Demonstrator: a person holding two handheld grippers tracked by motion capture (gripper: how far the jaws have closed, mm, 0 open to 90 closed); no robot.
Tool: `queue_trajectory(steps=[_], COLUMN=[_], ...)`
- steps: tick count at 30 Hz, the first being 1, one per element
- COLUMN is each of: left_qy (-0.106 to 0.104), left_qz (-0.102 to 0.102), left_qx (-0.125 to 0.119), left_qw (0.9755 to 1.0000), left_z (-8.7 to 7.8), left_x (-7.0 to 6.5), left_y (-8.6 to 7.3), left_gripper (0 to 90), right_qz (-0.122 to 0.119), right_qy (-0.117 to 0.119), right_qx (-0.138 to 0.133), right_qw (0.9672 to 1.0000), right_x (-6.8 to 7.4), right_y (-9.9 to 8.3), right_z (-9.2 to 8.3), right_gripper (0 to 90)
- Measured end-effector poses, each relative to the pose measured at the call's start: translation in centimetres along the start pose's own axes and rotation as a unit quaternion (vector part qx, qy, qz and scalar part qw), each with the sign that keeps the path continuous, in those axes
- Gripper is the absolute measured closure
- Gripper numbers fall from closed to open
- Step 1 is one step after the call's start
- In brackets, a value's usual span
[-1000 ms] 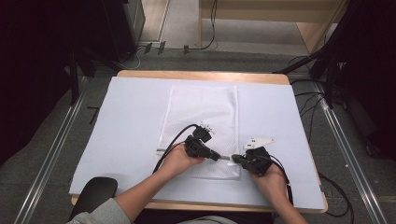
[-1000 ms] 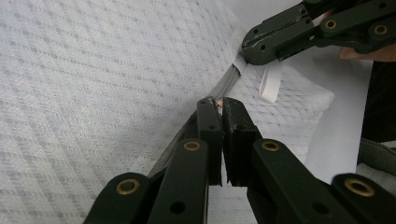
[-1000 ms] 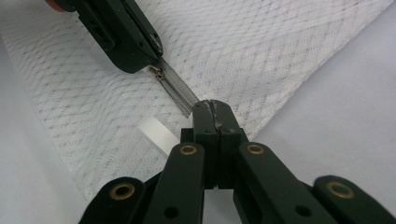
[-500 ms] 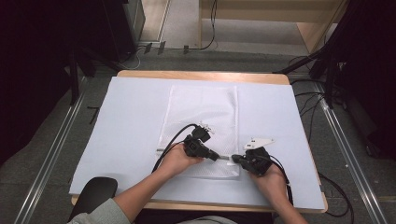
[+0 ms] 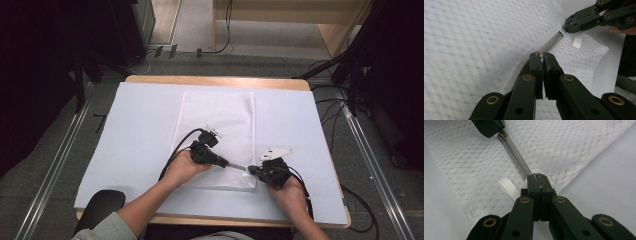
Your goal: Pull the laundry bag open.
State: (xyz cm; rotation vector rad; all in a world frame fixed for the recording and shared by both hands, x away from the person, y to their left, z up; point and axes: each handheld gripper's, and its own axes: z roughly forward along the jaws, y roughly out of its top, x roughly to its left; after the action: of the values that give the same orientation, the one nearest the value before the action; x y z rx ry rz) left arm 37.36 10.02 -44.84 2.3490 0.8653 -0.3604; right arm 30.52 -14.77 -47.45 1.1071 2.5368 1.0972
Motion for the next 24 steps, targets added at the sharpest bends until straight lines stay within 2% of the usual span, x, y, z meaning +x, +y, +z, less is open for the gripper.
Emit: queue_trajectory(steps=[3, 4, 5, 6, 9, 15, 16, 17, 23, 24], left_qy=[0.004, 0.007, 0.002, 0.005, -0.007, -0.010, -0.005, -0.006, -0.016, -0.010], left_qz=[0.004, 0.000, -0.004, -0.006, -0.019, -0.024, -0.022, -0.026, -0.032, -0.032], left_qx=[0.009, 0.004, 0.008, 0.007, 0.002, 0.005, 0.008, 0.002, 0.005, 0.005], left_qw=[0.9999, 1.0000, 1.0000, 0.9999, 0.9998, 0.9996, 0.9997, 0.9996, 0.9993, 0.9994], left_z=[-0.2, -0.3, -0.5, -0.8, -1.4, -2.0, -2.2, -2.4, -2.9, -3.0], left_x=[0.1, 0.2, 0.4, 0.6, 0.9, 1.5, 1.6, 1.7, 2.2, 2.2], left_y=[-0.3, -0.5, -0.6, -0.8, -1.0, -1.3, -1.4, -1.4, -1.6, -1.6], left_gripper=[88.5, 88.5, 88.5, 88.5, 88.5, 88.4, 88.4, 88.4, 88.4, 88.4], right_qz=[-0.003, -0.002, -0.002, -0.002, -0.003, -0.005, -0.005, -0.006, -0.007, -0.008], right_qy=[0.000, 0.003, 0.003, 0.003, 0.005, 0.008, 0.008, 0.009, 0.009, 0.009], right_qx=[0.000, -0.001, -0.001, -0.001, 0.000, -0.001, -0.002, -0.002, -0.001, -0.001], right_qw=[1.0000, 1.0000, 1.0000, 1.0000, 1.0000, 1.0000, 1.0000, 0.9999, 0.9999, 0.9999], right_x=[0.0, -0.1, -0.1, -0.1, -0.1, -0.2, -0.2, -0.2, -0.3, -0.2], right_y=[0.0, 0.0, 0.0, 0.0, 0.0, 0.0, 0.0, 0.0, 0.0, 0.0], right_z=[0.0, 0.0, 0.0, 0.0, 0.0, 0.0, 0.0, 0.0, 0.0, 0.0], right_gripper=[90.0, 90.0, 90.0, 90.0, 90.0, 90.0, 90.0, 90.0, 90.0, 90.0])
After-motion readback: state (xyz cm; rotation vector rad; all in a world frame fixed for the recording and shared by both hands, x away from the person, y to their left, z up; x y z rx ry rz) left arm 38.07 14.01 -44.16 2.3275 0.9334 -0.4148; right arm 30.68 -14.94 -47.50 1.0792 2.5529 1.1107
